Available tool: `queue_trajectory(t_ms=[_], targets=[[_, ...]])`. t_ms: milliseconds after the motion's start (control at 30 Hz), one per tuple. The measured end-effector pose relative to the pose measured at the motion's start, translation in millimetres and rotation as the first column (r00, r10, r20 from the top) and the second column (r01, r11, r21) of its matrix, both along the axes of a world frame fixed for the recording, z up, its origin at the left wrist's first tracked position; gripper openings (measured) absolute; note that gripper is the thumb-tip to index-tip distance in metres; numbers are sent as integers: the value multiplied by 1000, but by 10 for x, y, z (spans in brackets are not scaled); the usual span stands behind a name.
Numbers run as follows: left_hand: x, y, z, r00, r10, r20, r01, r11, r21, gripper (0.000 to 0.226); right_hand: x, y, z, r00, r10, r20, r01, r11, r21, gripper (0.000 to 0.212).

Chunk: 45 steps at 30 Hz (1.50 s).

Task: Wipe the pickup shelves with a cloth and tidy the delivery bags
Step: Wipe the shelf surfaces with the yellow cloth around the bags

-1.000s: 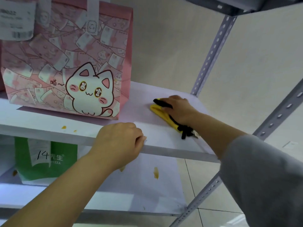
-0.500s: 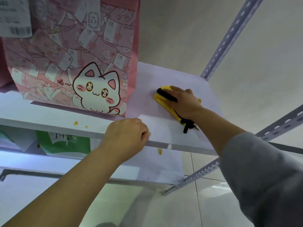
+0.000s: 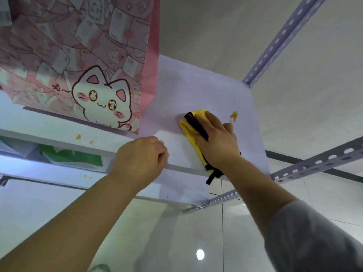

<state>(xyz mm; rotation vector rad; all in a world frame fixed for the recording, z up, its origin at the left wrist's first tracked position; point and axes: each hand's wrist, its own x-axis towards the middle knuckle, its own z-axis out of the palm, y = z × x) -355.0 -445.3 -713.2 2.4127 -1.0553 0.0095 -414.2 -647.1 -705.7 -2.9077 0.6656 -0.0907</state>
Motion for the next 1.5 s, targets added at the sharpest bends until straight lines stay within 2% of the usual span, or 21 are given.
queue_trajectory(t_ms=[100, 333, 433, 533, 600, 633, 700, 833, 900, 967, 1100, 1267, 1367, 1500], targets=[[-13, -39, -13, 999, 36, 21, -35, 999, -30, 20, 28, 147, -54, 995, -89, 37, 91, 994, -55, 48], [-40, -8, -20, 998, 25, 64, -20, 996, -84, 14, -429, 144, -85, 994, -73, 85, 79, 994, -71, 50], [-6, 12, -37, 998, 1, 60, 3, 998, -68, 15, -419, -138, -33, 949, -308, 71, 310, 950, -28, 46], [13, 49, -28, 996, -40, 83, 48, 994, -99, 12, -139, -494, 40, 805, -592, 40, 592, 806, 26, 44], [24, 64, -33, 993, -57, 99, 69, 991, -118, 10, 90, -626, 48, 720, -693, 26, 690, 720, 76, 43], [31, 66, -43, 992, -62, 106, 75, 989, -126, 10, 190, -649, 45, 710, -704, 19, 700, 709, 88, 43], [41, 68, -61, 992, -69, 108, 85, 986, -144, 9, 345, -614, 47, 767, -642, 7, 640, 766, 65, 42], [37, 74, -71, 994, -67, 91, 81, 983, -162, 8, 364, -300, 67, 955, -292, -51, 293, 956, 20, 46], [35, 71, -68, 994, -73, 84, 85, 984, -157, 9, 180, -125, 32, 990, -130, -48, 131, 991, 23, 47], [41, 76, -59, 994, -76, 77, 87, 985, -151, 10, -46, -64, 6, 996, -74, -57, 75, 997, 15, 49], [60, 80, -39, 995, -80, 65, 90, 984, -157, 9, -297, -280, -1, 950, -301, -83, 304, 952, 24, 49], [76, 63, -24, 993, -91, 76, 102, 983, -154, 15, -146, -688, -10, 800, -597, -51, 599, 800, 36, 52], [99, 34, -37, 992, -107, 64, 116, 980, -161, 18, 35, -911, -12, 757, -651, -52, 653, 755, 60, 56], [67, 8, -65, 994, -96, 44, 102, 985, -142, 15, 340, -1144, -11, 766, -640, -62, 643, 764, 63, 55]])
